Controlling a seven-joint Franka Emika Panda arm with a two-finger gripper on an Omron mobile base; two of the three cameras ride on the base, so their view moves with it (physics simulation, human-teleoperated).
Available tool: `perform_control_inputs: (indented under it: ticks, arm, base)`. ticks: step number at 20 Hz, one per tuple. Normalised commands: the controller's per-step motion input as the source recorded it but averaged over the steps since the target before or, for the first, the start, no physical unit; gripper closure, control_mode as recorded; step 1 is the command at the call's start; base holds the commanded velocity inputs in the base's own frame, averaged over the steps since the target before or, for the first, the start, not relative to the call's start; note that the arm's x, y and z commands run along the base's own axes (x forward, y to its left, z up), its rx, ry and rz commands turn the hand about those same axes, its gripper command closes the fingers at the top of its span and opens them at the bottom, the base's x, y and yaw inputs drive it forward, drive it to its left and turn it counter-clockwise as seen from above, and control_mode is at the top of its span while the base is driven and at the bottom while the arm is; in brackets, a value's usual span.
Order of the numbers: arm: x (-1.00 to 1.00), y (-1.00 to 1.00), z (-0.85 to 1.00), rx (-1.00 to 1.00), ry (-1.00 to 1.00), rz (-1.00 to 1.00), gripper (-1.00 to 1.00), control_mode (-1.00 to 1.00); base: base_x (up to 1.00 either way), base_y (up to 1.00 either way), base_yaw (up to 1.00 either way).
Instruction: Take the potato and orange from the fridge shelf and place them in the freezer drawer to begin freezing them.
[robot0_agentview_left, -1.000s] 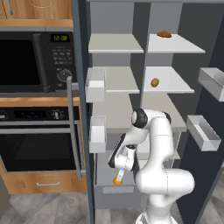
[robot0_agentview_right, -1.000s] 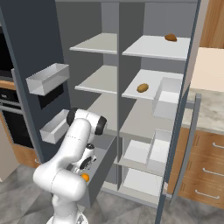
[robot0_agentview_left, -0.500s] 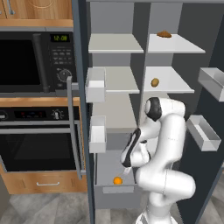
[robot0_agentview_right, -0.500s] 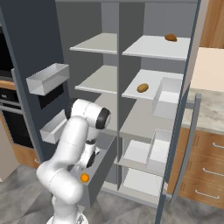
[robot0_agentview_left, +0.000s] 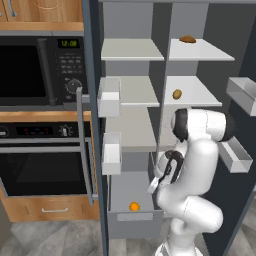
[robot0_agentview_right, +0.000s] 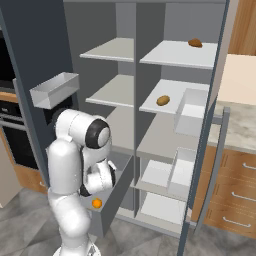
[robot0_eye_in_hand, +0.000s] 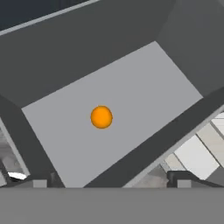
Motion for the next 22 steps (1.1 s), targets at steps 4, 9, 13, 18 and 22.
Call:
perform_control_inputs:
  ticks: [4,9,13,18,22]
  arm:
    - [-0.08,-0.62,1.00,0.00,-0.02,-0.09,-1.00,-1.00]
    - [0.00,-0.59,1.00,0.00,-0.02,0.00,-1.00,-1.00]
    - [0.00,-0.32,1.00,0.00,0.00,0.00,-1.00,-1.00]
    - [0.00,-0.05,1.00,0.01,0.00,-0.07,-1.00,-1.00]
    - [-0.06,0.00,1.00,0.01,0.00,-0.12,-1.00,-1.00]
  base:
    - [0.00,0.00,0.00]
    - [0.00,0.00,0.00]
    - [0.00,0.00,0.00]
    - [0.00,0.00,0.00]
    - [0.00,0.00,0.00]
